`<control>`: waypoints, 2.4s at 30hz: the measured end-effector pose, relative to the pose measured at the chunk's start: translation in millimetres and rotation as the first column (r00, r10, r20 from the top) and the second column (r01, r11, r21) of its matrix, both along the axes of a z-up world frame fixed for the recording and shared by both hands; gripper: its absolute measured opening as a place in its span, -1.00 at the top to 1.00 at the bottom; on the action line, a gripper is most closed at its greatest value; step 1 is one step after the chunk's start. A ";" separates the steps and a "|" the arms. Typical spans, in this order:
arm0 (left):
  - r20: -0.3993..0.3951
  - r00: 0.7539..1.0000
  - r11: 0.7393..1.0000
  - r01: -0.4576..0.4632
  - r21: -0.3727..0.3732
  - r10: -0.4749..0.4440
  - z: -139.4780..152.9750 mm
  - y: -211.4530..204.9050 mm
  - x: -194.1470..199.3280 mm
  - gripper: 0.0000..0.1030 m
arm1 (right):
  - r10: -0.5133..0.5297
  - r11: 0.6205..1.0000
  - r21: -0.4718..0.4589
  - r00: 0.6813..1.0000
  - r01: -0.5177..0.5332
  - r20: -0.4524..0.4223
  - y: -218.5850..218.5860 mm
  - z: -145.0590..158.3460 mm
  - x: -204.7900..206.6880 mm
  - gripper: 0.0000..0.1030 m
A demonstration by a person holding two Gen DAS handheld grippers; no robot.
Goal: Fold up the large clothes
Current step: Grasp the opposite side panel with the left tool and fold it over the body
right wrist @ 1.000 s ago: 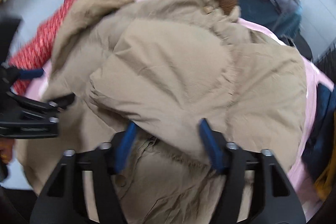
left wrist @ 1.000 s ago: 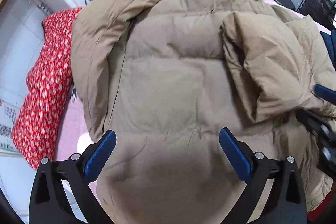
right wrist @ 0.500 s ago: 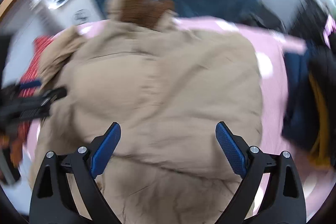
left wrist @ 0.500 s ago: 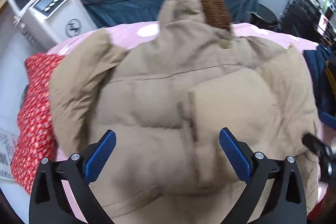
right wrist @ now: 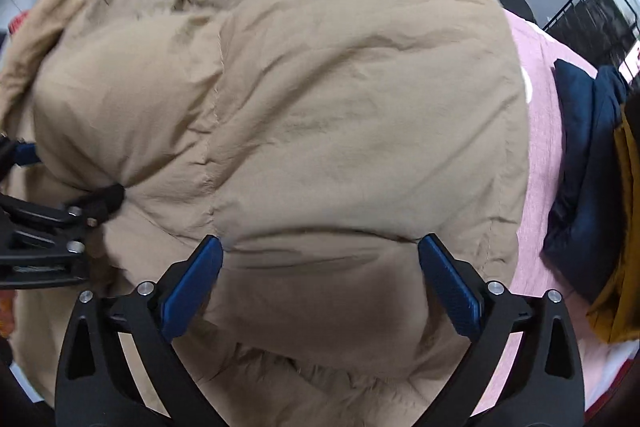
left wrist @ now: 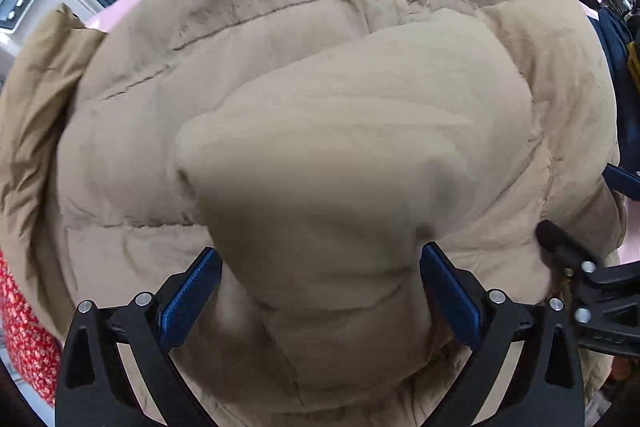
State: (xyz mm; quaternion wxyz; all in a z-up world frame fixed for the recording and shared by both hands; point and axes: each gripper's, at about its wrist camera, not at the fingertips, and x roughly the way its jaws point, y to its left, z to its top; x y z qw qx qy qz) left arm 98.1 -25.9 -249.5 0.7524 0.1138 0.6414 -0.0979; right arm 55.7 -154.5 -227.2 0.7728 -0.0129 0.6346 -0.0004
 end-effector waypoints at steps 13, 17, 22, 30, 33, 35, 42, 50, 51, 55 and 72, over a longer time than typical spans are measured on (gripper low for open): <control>0.085 0.996 0.999 0.032 0.013 -0.033 -19.6 -7.6 -16.1 -0.91 | -0.021 0.995 -0.092 0.999 0.025 0.038 13.5 -22.3 8.6 -0.91; 0.086 0.995 0.999 0.048 -0.004 -0.047 -10.5 -4.1 -27.3 -0.90 | -0.032 0.996 -0.082 0.999 0.033 0.015 17.1 -21.3 7.7 -0.91; 0.172 0.985 1.000 0.025 0.005 -0.026 14.9 5.3 -48.8 -0.90 | -0.013 0.996 -0.086 1.000 0.012 -0.014 13.7 -4.8 7.8 -0.91; 0.396 0.918 0.992 -0.051 0.113 0.002 58.9 63.3 -67.2 -0.90 | -0.015 0.997 -0.074 0.997 0.021 0.075 23.2 39.8 -31.6 -0.91; 0.453 0.891 0.969 -0.115 0.219 0.003 75.9 85.7 -33.6 -0.90 | -0.038 0.999 -0.016 0.996 0.039 0.084 25.6 54.4 -52.3 -0.91; 0.467 0.884 0.941 -0.165 0.295 0.009 80.0 110.5 -5.2 -0.90 | -0.048 0.999 0.010 0.996 0.047 0.078 32.2 59.3 -58.4 -0.91; 0.280 0.960 0.891 -0.135 0.433 0.010 48.0 157.8 82.9 -0.85 | -0.072 0.997 0.032 0.996 0.070 0.057 19.8 60.8 -69.2 -0.91; 0.288 0.943 0.943 -0.236 0.234 0.164 59.2 195.9 87.6 -0.07 | -0.075 0.997 -0.007 0.996 0.075 0.043 17.7 59.0 -79.5 -0.91; 0.290 0.936 0.945 -0.263 0.197 0.200 63.6 201.0 89.2 0.08 | -0.078 0.997 -0.004 0.996 0.079 0.040 16.8 58.1 -79.6 -0.91; 0.287 0.915 0.950 -0.307 0.046 0.282 88.1 220.0 87.3 0.44 | -0.105 0.994 0.044 0.994 0.104 0.022 15.3 54.0 -77.9 -0.91; 0.221 0.974 0.942 0.027 -0.335 0.050 112.1 78.3 -50.7 0.61 | -0.135 0.983 0.131 0.989 0.126 0.062 20.3 67.6 -67.8 -0.91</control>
